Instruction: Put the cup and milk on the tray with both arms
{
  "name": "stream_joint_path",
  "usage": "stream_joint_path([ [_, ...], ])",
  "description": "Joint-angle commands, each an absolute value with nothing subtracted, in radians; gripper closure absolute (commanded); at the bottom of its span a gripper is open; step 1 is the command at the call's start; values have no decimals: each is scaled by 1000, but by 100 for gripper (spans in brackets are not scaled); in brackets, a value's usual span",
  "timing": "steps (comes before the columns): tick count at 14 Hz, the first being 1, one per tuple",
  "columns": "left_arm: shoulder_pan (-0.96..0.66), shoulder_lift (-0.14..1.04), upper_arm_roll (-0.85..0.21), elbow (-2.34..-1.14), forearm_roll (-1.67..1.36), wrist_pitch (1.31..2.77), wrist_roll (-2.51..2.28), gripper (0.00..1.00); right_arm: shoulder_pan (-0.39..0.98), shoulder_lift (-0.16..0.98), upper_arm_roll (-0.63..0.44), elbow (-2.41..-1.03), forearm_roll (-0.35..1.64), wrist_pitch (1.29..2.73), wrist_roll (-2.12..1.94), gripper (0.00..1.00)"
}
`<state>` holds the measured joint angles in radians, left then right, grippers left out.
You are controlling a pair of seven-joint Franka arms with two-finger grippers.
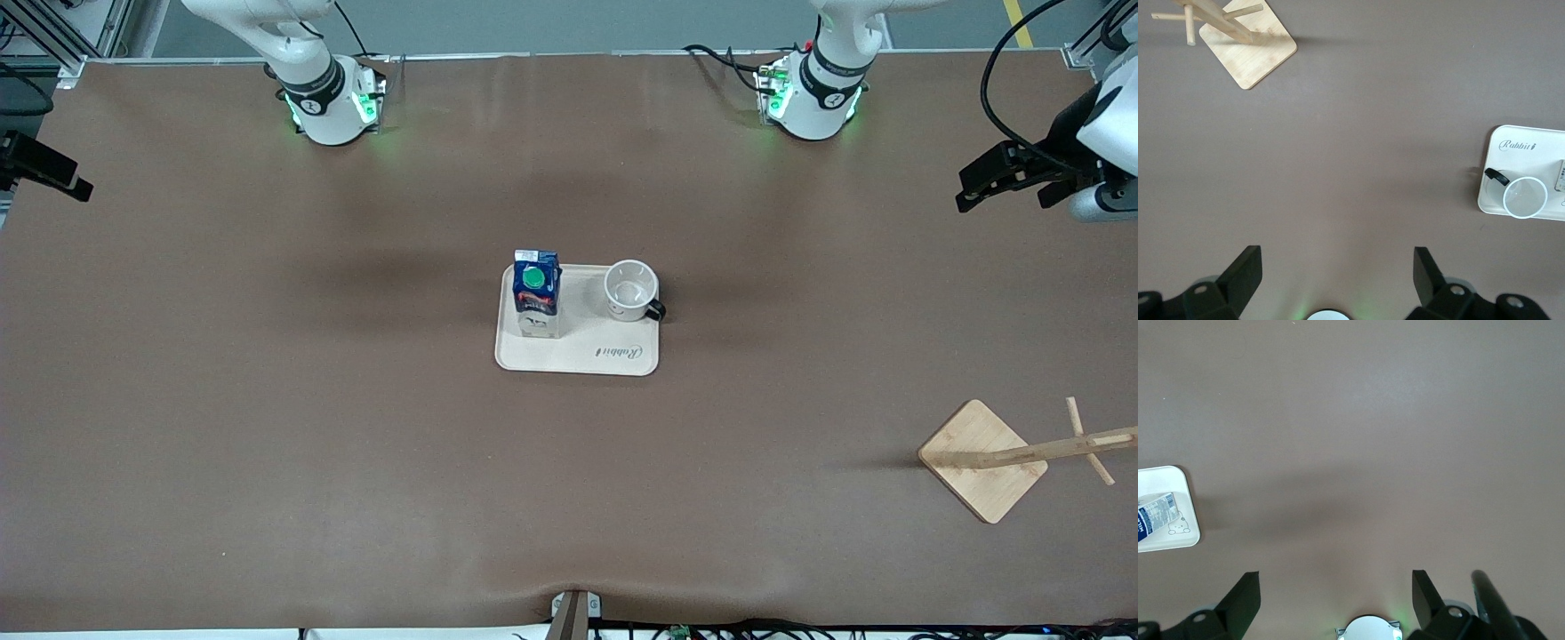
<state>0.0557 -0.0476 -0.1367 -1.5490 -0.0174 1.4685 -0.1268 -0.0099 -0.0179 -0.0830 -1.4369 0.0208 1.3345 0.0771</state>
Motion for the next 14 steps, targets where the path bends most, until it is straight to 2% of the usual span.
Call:
stream_joint_path([
  [1,61,-52,-146,-1536,1,1466,-118,0,-21,-26,-75,-1436,23,1342,66,0],
  [14,54,-51,-161,-1523,28,1465,-126,0,-20,-26,-72,-1439,9,1347,67,0],
])
